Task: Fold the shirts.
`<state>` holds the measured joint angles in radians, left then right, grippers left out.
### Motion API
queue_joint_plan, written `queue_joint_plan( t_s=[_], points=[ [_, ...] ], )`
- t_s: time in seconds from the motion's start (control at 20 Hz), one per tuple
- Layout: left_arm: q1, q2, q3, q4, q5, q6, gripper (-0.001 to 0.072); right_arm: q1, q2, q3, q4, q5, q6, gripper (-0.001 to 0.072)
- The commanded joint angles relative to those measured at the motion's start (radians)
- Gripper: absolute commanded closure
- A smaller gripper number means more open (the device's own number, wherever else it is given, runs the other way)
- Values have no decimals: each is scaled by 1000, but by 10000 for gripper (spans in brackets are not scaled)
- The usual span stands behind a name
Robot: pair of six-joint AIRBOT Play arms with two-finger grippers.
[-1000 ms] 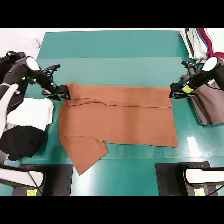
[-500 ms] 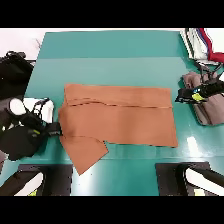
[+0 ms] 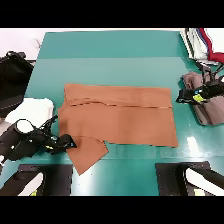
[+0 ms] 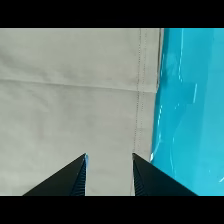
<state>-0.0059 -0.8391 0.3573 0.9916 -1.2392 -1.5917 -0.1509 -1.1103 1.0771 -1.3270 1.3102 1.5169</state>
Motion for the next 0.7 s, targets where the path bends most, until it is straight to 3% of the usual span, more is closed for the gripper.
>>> queue_joint_plan(
  t_s=[0.0, 0.05, 0.1, 0.2, 0.25, 0.3, 0.35, 0.6, 0.65],
  points=[
    [0, 1, -27, -54, 19, 31, 373, -9, 2, -2, -5, 48, -5, 378],
    [0, 1, -12, -56, 8, 51, 612, -29, 2, -13, -3, 79, -18, 378],
    [0, 1, 12, -56, -4, 75, 682, -58, 3, -33, -7, 109, -29, 378],
    [-1, 1, 70, -52, -22, 75, 683, -154, 16, -126, -23, 170, -42, 373],
    [-1, 1, 95, -52, -28, 75, 683, -209, 30, -188, -41, 181, -42, 300],
    [0, 1, 116, -53, -30, 77, 683, -267, 45, -255, -45, 183, -42, 174],
    [-1, 1, 129, -53, -28, 81, 683, -330, 61, -328, -33, 183, -42, 154],
    [0, 1, 137, -53, -28, 82, 683, -456, 73, -585, 154, 148, -90, 164],
    [0, 1, 137, -53, -27, 83, 683, -438, 73, -614, 183, 125, -98, 213]
  ],
)
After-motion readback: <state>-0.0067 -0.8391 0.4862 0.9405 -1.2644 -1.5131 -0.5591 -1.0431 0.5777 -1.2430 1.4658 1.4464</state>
